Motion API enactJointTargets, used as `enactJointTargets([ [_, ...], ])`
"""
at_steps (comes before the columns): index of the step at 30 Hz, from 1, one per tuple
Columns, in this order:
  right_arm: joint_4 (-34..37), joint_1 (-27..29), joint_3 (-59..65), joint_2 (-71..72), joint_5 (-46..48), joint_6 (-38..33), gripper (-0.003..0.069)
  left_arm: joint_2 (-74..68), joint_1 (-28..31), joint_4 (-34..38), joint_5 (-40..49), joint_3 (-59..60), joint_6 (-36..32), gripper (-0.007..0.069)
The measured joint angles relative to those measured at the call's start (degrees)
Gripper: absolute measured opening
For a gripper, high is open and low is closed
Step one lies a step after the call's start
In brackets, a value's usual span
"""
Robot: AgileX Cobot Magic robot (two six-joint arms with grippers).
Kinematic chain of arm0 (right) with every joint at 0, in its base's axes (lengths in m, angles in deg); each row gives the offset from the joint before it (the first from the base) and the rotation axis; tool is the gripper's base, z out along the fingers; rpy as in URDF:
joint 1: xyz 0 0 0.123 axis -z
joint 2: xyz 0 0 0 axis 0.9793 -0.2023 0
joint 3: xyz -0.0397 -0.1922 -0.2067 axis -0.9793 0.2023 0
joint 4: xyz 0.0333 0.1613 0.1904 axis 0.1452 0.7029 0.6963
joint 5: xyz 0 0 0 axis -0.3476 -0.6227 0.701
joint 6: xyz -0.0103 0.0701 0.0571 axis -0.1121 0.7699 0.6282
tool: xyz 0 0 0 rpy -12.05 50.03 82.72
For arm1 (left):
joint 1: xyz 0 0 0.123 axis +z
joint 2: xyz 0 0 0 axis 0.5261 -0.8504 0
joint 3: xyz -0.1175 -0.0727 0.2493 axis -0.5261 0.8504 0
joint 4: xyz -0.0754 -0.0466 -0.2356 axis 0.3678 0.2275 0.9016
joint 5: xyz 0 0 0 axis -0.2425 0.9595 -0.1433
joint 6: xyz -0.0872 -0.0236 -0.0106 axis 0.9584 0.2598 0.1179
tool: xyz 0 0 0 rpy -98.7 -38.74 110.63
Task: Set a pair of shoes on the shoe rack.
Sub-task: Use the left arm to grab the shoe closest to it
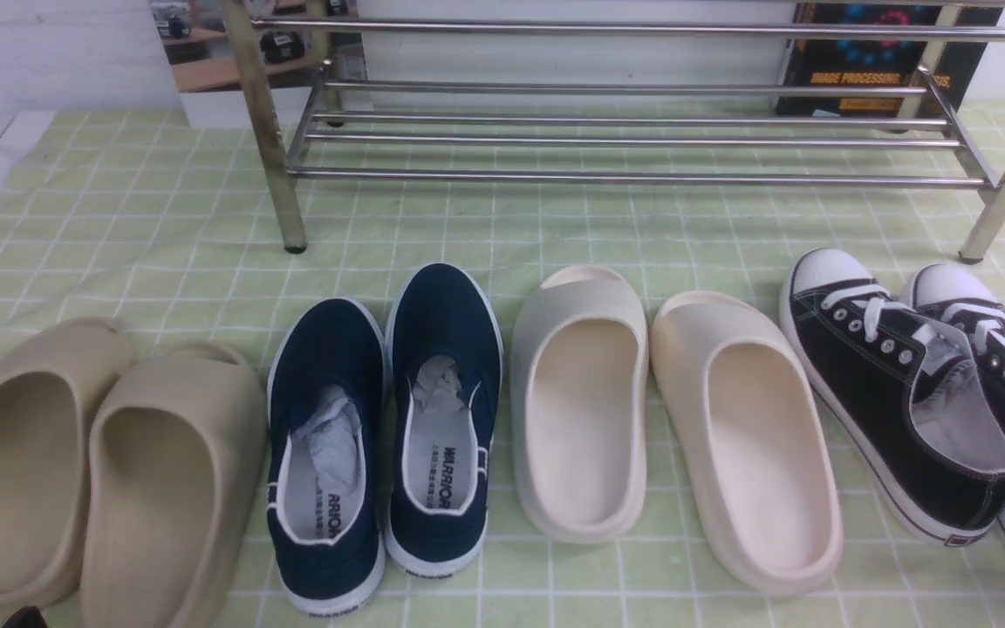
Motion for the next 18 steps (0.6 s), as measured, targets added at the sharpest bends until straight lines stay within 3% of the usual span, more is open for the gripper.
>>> enactJointTargets([
  [6, 0.0, 0.0, 0.0, 0.0, 0.0, 0.0, 0.0245, 0.0, 0.0, 4.5, -1.1, 0.0, 0.0, 0.0238],
  [16, 0.0, 0.0, 0.0, 0.0, 0.0, 0.0, 0.0245, 0.0, 0.0, 5.1, -1.2, 0.0, 0.0, 0.0238],
  [18, 0.0, 0.0, 0.0, 0.0, 0.0, 0.0, 0.0245, 0.0, 0.0, 8.5, -1.2, 0.0, 0.0, 0.0238],
])
